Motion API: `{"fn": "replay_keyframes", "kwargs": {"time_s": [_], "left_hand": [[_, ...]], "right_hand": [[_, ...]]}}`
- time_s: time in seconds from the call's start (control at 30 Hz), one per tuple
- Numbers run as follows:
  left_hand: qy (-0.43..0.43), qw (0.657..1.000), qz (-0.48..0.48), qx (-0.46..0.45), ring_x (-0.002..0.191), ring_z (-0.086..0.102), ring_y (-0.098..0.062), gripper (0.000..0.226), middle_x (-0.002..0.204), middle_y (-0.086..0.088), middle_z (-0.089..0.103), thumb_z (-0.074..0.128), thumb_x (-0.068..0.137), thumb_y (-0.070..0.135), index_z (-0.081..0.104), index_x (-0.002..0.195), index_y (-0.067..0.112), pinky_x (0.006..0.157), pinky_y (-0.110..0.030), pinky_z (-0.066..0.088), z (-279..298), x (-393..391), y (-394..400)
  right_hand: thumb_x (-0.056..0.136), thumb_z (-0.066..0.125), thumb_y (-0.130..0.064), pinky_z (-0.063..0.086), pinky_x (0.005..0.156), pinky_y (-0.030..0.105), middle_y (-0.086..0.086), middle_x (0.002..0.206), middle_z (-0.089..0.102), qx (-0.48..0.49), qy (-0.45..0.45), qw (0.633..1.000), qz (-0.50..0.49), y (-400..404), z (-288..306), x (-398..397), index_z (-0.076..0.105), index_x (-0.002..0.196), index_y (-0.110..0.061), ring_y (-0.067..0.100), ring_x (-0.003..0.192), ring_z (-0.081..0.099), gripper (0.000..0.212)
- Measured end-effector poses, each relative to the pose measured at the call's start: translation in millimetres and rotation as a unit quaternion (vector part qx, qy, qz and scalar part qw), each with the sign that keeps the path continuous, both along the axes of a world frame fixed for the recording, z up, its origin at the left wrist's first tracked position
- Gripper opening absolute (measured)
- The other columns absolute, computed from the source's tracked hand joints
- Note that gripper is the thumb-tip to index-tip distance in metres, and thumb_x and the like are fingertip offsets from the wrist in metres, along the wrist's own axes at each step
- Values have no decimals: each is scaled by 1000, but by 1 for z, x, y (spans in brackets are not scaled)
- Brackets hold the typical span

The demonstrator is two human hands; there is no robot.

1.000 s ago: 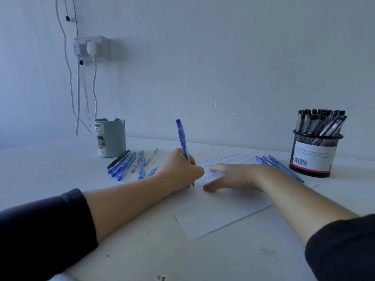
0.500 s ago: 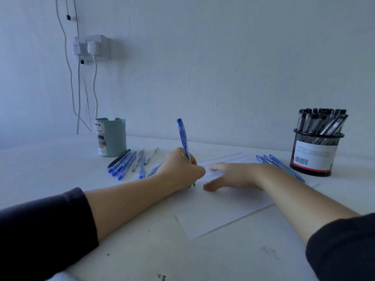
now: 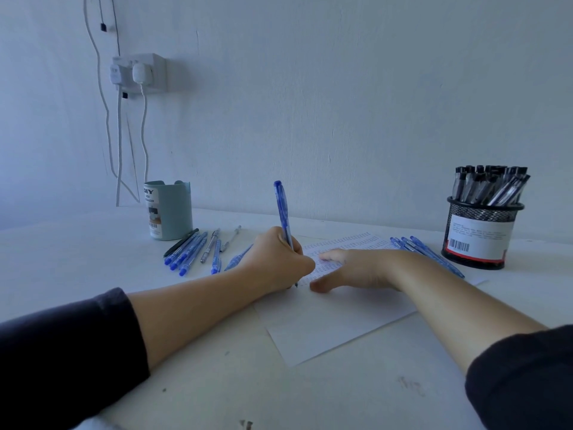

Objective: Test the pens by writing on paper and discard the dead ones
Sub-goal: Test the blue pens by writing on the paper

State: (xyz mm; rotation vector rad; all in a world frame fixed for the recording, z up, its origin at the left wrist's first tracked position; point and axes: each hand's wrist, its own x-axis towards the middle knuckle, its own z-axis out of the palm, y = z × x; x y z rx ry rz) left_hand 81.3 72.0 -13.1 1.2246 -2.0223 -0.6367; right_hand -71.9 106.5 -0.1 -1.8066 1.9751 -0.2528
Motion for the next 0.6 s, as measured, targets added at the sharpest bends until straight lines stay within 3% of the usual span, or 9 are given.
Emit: {"fn": "replay_keyframes", "kwargs": {"time_s": [0.2,0.4,0.6], "left_hand": [[8,1000,-10,-11,46,39,-15,17,47,-4,47,58,69,8,53,53,10,49,-23,34,0,1,2],[-2,1000,3,-20,42,37,-10,23,38,5,43,58,69,10,49,48,14,40,-16,29,-1,1,1],[-8,1000,-5,-12,42,39,-10,19,38,7,44,60,71,11,53,53,12,43,-18,32,0,0,0]], "right_hand": [[81,63,-56,19,111,32,-9,157,21,0,3,1000,0,1,1,1,21,150,-36,15,143,23,83],[83,61,-55,20,108,30,-10,156,23,0,0,1000,1,4,2,1,21,150,-34,14,142,23,81],[83,61,-55,19,110,30,-9,157,21,-1,-1,1000,4,5,3,3,20,151,-34,15,143,22,82]]}}
